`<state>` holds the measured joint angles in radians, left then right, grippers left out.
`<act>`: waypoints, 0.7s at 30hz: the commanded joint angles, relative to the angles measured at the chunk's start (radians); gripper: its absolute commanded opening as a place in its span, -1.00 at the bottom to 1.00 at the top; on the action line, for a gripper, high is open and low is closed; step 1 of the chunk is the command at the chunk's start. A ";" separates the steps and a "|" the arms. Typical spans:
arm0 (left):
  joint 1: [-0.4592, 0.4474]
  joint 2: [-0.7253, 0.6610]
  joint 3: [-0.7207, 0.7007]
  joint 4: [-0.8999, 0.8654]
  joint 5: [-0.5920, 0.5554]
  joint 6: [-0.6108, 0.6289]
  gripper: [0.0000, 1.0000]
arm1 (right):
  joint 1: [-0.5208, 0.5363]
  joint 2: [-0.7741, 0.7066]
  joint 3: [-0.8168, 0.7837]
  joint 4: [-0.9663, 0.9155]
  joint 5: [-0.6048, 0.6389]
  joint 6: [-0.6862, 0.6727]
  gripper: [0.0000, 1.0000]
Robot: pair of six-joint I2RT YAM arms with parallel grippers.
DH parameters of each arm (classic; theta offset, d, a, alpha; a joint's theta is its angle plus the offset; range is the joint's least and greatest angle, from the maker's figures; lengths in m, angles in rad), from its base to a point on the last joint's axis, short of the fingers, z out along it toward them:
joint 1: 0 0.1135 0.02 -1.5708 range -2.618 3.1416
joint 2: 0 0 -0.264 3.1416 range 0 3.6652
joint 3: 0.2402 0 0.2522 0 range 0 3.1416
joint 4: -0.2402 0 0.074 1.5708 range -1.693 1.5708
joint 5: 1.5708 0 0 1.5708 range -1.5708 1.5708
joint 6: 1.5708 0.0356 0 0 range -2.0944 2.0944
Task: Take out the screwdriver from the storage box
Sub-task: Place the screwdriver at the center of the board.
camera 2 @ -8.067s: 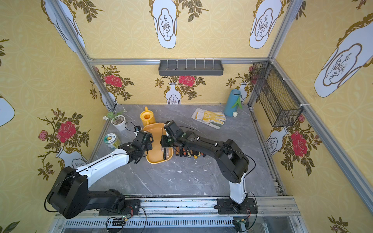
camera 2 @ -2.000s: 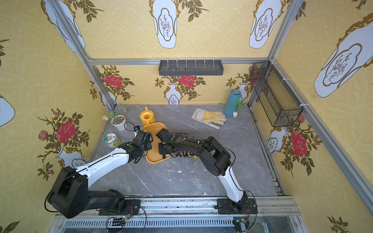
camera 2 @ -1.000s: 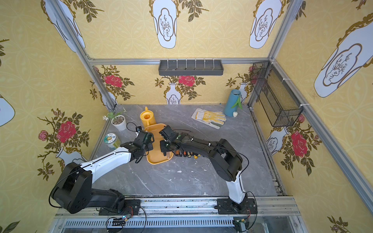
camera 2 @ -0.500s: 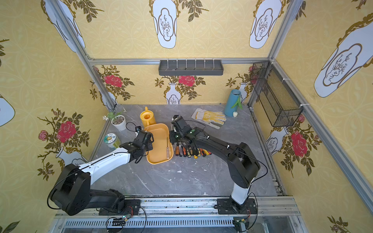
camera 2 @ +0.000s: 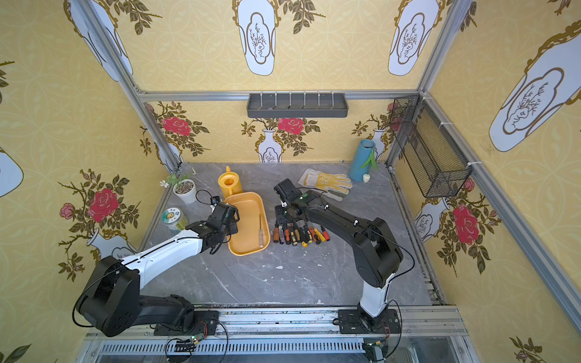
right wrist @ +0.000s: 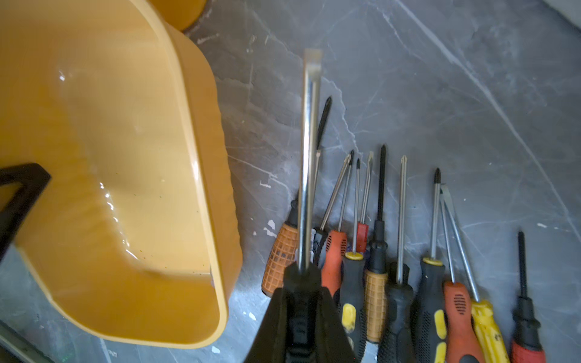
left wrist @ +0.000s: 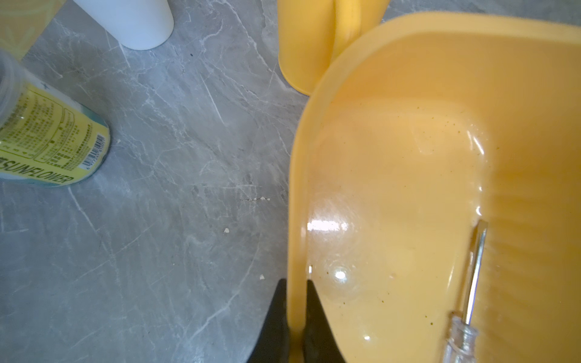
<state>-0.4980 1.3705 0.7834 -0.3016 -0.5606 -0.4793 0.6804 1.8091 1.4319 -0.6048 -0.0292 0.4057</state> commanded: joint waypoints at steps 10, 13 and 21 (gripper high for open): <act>0.000 -0.004 0.002 -0.013 -0.007 0.007 -1.00 | 0.005 0.093 0.052 -0.103 -0.034 -0.015 -1.00; 0.000 -0.003 0.003 -0.013 -0.007 0.004 -1.00 | 0.009 0.104 0.057 -0.108 -0.029 -0.012 -1.00; 0.000 -0.003 0.000 -0.011 -0.005 0.002 -1.00 | 0.011 0.139 0.064 -0.118 -0.034 -0.005 -1.00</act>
<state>-0.4980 1.3659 0.7845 -0.3077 -0.5610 -0.4793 0.6922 1.9377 1.4864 -0.7101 -0.0559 0.3923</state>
